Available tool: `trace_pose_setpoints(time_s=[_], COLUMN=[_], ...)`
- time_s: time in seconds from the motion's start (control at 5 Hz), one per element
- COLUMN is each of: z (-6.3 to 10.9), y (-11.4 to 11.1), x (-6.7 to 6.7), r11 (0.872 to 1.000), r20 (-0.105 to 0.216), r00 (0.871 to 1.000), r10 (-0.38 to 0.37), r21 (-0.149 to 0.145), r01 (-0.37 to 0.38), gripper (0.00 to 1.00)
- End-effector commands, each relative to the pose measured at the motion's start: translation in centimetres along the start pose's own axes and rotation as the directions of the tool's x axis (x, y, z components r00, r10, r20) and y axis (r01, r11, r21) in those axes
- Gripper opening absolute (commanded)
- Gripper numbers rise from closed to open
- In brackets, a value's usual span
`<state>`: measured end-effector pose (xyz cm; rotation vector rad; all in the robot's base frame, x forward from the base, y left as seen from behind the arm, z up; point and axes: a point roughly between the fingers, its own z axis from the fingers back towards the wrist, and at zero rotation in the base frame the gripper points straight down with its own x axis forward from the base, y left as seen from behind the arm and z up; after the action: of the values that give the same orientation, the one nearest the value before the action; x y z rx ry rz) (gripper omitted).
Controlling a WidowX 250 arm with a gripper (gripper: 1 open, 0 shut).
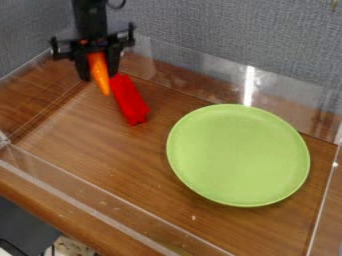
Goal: Put the carrot on the left side
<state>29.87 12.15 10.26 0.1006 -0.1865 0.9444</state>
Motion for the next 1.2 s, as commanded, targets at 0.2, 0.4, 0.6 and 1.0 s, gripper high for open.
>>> trace_pose_setpoints(time_s=[0.2, 0.4, 0.6, 1.0], z=[-1.9, -4.0, -5.5, -5.8], y=[1.1, 1.8, 1.8, 1.1], x=[1.7, 2.2, 3.5, 5.2], r11=[1.0, 0.999, 0.997, 0.998], r20=[-0.003, -0.032, -0.042, -0.049], r00=[1.0, 0.999, 0.997, 0.999], r10=[0.011, -0.024, -0.057, -0.015], r21=[-0.015, -0.033, -0.048, -0.055], r01=[-0.011, 0.023, 0.055, 0.012], gripper=[0.0, 1.0, 0.0, 1.0])
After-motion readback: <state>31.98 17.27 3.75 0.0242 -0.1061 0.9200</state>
